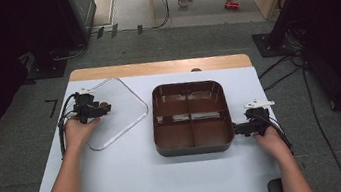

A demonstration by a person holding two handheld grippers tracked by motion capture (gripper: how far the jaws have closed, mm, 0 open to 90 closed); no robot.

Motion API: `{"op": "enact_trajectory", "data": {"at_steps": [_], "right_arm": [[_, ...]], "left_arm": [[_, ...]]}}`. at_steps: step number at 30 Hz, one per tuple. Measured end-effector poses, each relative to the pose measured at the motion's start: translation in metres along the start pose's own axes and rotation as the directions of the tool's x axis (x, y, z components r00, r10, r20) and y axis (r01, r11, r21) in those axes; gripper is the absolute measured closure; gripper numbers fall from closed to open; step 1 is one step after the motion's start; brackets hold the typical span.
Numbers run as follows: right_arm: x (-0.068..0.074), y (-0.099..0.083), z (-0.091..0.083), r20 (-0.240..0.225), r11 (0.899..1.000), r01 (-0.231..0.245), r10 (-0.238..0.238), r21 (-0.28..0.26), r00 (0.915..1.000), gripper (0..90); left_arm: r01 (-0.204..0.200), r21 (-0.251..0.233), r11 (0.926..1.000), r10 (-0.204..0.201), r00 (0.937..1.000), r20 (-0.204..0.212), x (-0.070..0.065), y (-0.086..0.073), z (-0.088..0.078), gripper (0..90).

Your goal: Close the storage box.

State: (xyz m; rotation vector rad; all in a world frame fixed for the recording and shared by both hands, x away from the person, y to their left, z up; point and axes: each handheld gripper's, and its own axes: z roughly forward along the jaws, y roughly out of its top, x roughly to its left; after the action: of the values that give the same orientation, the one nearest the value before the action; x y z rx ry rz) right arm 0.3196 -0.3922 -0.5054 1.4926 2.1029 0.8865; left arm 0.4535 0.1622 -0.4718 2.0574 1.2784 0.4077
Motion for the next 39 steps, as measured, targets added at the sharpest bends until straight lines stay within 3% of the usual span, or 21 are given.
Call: {"op": "enact_trajectory", "data": {"at_steps": [13, 22, 28, 34, 39], "right_arm": [[0.000, 0.000, 0.000, 0.000, 1.000, 0.000, 0.000, 0.000, 1.0000, 0.0], [0.000, 0.000, 0.000, 0.000, 1.000, 0.000, 0.000, 0.000, 1.0000, 0.0], [0.000, 0.000, 0.000, 0.000, 1.000, 0.000, 0.000, 0.000, 1.0000, 0.0], [0.000, 0.000, 0.000, 0.000, 1.000, 0.000, 0.000, 0.000, 1.0000, 0.0], [0.000, 0.000, 0.000, 0.000, 1.000, 0.000, 0.000, 0.000, 1.0000, 0.0]], "left_arm": [[-0.047, -0.001, 0.9989, 0.047, 0.9987, -0.018, -0.005, -0.001, 0.005, 58.5], [-0.025, 0.020, 0.9995, 0.025, 0.9997, -0.005, -0.005, 0.002, 0.003, 59.2], [0.015, 0.004, 0.9999, -0.015, 0.9996, 0.022, -0.004, 0.009, -0.008, 59.3], [-0.022, 0.010, 0.9997, 0.022, 0.9996, 0.018, -0.009, 0.016, -0.024, 59.3], [-0.022, -0.008, 0.9997, 0.022, 0.9989, 0.042, -0.013, 0.024, -0.042, 59.3]]}}
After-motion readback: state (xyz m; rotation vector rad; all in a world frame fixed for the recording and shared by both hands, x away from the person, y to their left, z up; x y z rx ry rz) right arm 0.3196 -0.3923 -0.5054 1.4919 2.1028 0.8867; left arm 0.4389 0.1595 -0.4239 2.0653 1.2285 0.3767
